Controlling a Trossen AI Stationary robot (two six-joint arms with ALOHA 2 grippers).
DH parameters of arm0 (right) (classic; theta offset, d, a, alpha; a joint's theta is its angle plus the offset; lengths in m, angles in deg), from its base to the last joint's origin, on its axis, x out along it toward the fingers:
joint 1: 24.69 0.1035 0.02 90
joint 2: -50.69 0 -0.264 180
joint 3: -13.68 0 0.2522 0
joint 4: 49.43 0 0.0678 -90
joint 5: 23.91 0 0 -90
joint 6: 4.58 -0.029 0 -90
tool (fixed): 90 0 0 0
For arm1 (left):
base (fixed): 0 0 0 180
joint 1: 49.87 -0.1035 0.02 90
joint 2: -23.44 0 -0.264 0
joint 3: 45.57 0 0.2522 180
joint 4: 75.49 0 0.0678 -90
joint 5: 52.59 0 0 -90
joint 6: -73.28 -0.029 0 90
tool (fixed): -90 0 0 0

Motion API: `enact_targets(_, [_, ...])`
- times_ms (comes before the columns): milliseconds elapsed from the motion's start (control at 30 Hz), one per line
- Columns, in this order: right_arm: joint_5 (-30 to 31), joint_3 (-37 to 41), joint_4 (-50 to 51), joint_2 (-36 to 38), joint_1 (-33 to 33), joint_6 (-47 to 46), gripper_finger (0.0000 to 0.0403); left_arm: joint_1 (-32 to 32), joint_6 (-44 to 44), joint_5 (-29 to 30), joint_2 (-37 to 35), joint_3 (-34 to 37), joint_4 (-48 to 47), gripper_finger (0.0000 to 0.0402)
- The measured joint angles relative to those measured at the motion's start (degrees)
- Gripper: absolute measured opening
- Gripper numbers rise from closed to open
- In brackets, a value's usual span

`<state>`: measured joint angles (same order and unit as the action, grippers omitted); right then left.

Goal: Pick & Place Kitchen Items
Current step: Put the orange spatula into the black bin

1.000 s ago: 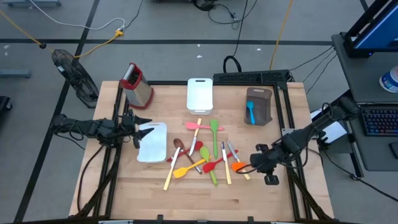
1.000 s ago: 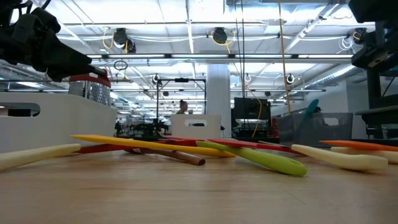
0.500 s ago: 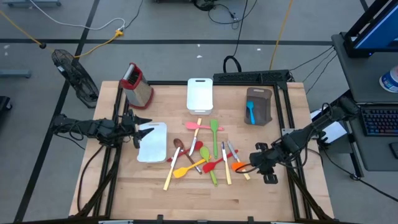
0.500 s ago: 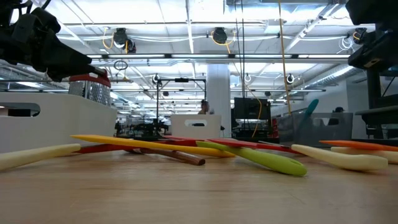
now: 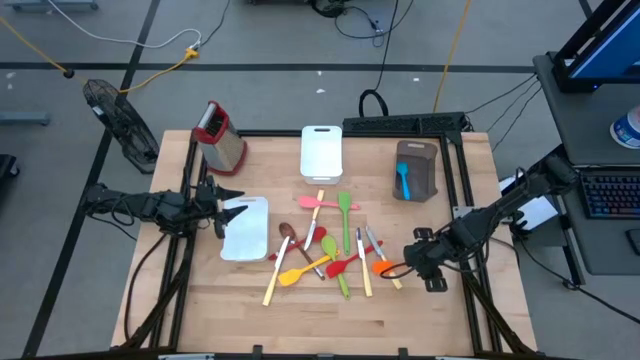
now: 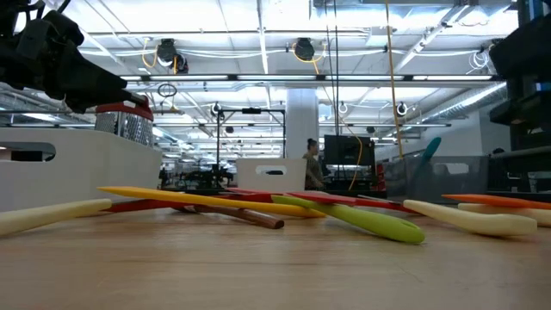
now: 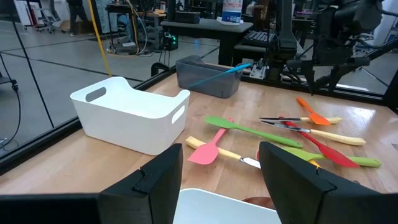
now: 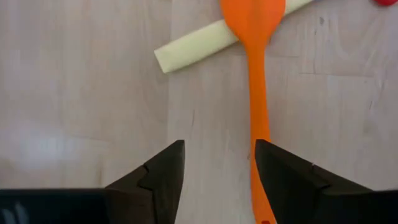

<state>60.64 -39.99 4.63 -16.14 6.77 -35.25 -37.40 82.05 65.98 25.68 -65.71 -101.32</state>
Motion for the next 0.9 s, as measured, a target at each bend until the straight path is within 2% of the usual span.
enact_targets(167, [3.1, 2.3, -1.5, 0.0, -0.3, -0.1, 0.0181, 0.0, 0.0, 0.0, 0.0, 0.0, -0.2, 0.0218])
enact_targets(567, [2.3, 6.7, -6.5, 0.0, -2.2, 1.2, 0.0184, 0.0, 0.0, 0.0, 0.0, 0.0, -0.2, 0.0218])
enact_targets(767, [3.8, 12.5, -12.0, 0.2, -2.2, -2.3, 0.0181, 0.0, 0.0, 0.0, 0.0, 0.0, -0.3, 0.0218])
enact_targets(900, [2.7, 15.8, -11.7, 0.1, -2.2, -4.5, 0.0169, 0.0, 0.0, 0.0, 0.0, 0.0, -1.4, 0.0218])
